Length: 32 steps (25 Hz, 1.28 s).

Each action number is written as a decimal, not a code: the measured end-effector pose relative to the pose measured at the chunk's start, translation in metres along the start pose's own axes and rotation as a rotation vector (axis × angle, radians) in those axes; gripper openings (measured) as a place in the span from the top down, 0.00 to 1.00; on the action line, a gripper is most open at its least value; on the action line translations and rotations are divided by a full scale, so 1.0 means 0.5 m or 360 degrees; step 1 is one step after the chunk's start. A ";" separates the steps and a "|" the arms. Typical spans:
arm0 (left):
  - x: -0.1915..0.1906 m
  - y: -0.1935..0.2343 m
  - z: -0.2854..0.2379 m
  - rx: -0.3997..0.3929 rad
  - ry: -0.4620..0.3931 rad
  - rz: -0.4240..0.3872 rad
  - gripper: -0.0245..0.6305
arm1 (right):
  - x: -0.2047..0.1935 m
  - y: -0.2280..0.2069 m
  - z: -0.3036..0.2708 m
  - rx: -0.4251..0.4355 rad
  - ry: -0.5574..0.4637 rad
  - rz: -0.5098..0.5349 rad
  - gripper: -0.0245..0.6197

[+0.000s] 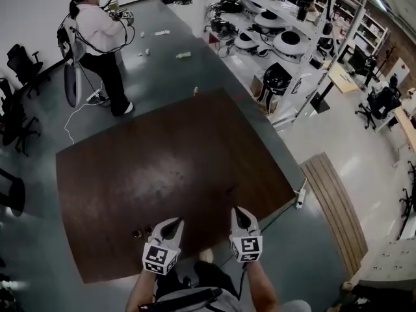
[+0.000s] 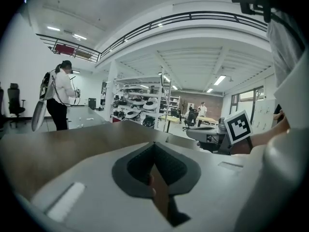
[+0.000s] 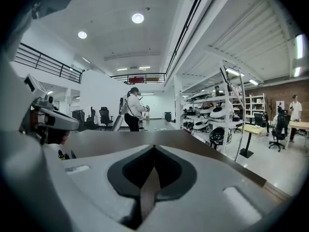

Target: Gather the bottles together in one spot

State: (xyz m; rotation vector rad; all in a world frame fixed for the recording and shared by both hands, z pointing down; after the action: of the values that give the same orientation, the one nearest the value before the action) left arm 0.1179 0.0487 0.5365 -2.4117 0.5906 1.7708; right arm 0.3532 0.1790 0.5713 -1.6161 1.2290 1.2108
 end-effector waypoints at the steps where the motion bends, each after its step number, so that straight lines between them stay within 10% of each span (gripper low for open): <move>1: -0.003 0.000 -0.008 0.0013 0.0005 0.0008 0.96 | -0.005 -0.007 -0.008 0.0011 0.0005 0.0006 0.96; 18: -0.047 -0.011 -0.101 0.0109 0.0089 0.0048 0.96 | -0.083 -0.088 -0.113 0.0129 0.0078 0.0023 0.96; 32: -0.049 -0.002 -0.104 0.0148 0.0116 0.0073 0.96 | -0.127 -0.095 -0.187 0.0168 0.0198 0.0042 0.61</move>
State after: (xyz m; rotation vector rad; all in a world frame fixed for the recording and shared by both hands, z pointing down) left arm 0.1590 0.0404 0.5761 -2.4272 0.7245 1.6390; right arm 0.4158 0.1191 0.6582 -1.6216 1.3728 1.0559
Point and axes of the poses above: the fingertips, and each gripper's own axes: z backward along the fingers, y to its left, x out of its top, the point moved 10 cm from there along z, backward along the fingers
